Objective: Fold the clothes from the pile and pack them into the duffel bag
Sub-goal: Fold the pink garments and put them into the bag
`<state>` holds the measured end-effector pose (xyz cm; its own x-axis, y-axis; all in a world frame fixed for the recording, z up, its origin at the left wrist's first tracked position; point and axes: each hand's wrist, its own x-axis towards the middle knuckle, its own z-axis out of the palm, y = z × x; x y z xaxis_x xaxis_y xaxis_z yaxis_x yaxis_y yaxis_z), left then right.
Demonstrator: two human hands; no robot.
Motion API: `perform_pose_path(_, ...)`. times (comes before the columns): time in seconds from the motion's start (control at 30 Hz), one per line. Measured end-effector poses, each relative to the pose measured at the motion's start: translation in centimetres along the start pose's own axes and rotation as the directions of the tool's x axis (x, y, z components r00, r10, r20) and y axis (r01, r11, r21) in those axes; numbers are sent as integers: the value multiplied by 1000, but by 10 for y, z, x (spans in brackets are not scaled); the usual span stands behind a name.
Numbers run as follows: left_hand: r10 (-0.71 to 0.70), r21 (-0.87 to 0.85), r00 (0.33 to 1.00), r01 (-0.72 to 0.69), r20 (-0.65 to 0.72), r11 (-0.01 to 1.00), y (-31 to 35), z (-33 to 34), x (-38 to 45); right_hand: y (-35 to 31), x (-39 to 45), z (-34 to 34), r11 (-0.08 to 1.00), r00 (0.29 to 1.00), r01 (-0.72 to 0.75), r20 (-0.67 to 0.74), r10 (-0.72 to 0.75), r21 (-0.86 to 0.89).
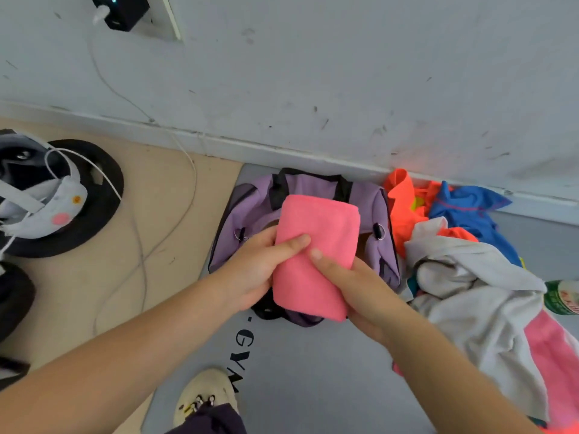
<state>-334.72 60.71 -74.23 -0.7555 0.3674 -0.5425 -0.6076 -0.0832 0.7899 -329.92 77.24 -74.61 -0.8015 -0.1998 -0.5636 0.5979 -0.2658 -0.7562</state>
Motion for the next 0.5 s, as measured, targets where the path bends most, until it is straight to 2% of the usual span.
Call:
perform_pose_path(0.07, 57, 285, 998, -51, -15, 957, -7, -4, 13, 4, 11, -6, 998, 999, -24, -35, 26, 62)
perform_pose_path(0.1, 113, 484, 994, -101, 4, 869, -9, -12, 20, 5, 16, -11, 999, 996, -20, -88, 24, 49)
perform_pose_path(0.13, 161, 680, 986, -153, 52, 717, -11, -21, 26, 5, 22, -16, 1000, 989, -2, -149, 2, 2)
perform_pose_path(0.17, 174, 828, 977, -198, 124, 524, -14, -31, 31, 4, 28, -22, 997, 978, 25, -206, -39, -70)
perform_pose_path(0.2, 145, 915, 971, -231, 192, 332, -17, -41, 36, 3, 34, -28, 987, 963, 54, -254, -91, -149)
perform_pose_path(0.23, 90, 955, 969, -243, 231, 171, -20, -51, 40, 1, 40, -35, 970, 948, 78, -285, -144, -231)
perform_pose_path(0.27, 41, 968, 970, -243, 240, 68, -24, -59, 44, -1, 47, -41, 944, 936, 93, -295, -191, -316)
perform_pose_path(0.3, 11, 971, 971, -239, 239, 21, -29, -65, 47, -3, 54, -46, 911, 930, 96, -291, -225, -400)
perform_pose_path(0.4, -18, 972, 972, -235, 235, -16, -36, -70, 55, -6, 76, -54, 779, 931, 77, -235, -279, -622)
perform_pose_path(0.5, 20, 971, 989, -137, 143, -194, -30, -81, 63, -5, 90, -65, 591, 909, 31, -223, -353, -806)
